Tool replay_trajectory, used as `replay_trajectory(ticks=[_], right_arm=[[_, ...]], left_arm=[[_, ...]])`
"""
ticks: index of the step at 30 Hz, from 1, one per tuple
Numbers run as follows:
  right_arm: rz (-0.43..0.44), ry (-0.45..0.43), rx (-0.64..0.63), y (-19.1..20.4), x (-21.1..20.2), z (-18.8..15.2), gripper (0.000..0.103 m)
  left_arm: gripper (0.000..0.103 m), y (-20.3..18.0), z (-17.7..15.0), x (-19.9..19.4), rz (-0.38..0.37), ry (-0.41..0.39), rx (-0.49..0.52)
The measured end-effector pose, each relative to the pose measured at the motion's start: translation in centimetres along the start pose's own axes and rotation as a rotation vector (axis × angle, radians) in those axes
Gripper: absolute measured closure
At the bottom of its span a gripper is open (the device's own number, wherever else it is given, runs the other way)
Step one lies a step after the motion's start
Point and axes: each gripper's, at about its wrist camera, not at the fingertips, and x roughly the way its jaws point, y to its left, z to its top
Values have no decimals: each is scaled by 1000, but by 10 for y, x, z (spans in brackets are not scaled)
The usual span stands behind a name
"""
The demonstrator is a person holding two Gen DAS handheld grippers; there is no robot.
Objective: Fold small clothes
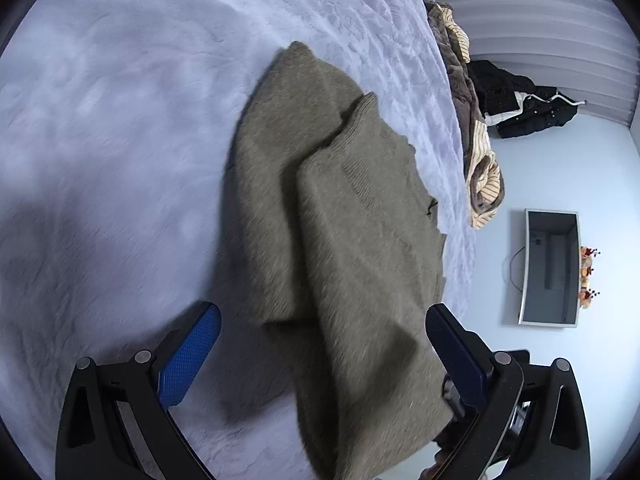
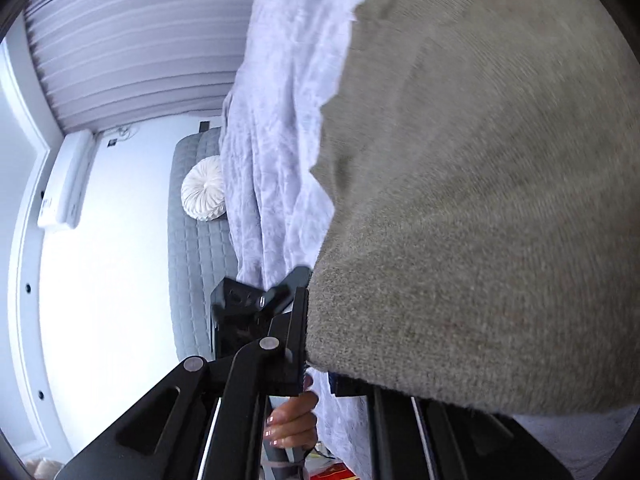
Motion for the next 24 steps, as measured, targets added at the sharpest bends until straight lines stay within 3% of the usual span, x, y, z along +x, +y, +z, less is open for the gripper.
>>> replay_trajectory(ticks=[2,5,7,9,10,13,14,17,21,24], right_arm=[[-10,10,-19,0,-3,-1,95],[-31,33,-31,-1,2,-4,95],[-67,67,-34,-3,12,-9,95],[-139,126,-50,-13,11,-17,95],[-188,165,-61,-16,12,-21,91],[-306,314,-138,-16,8,-29,90],[-345,336,-196,-10,2,-30,90],[-430,251,-336,9,-33,-19,90],[-526,25,-338,13,-74,31,96],[-572,-3,-357,2,-64,56,98]], left_arm=[[0,-13,14,13,-28,16,15],[1,-36,24,33,9,41,89],[14,-48,23,50,72,78,132],[35,-51,21,66,161,125,151],[39,-51,18,70,205,131,168],[54,-54,16,73,265,120,219],[64,-53,16,73,271,125,232],[73,-56,17,64,282,90,241],[75,-80,6,54,319,29,320],[75,-104,-1,45,303,-9,357]])
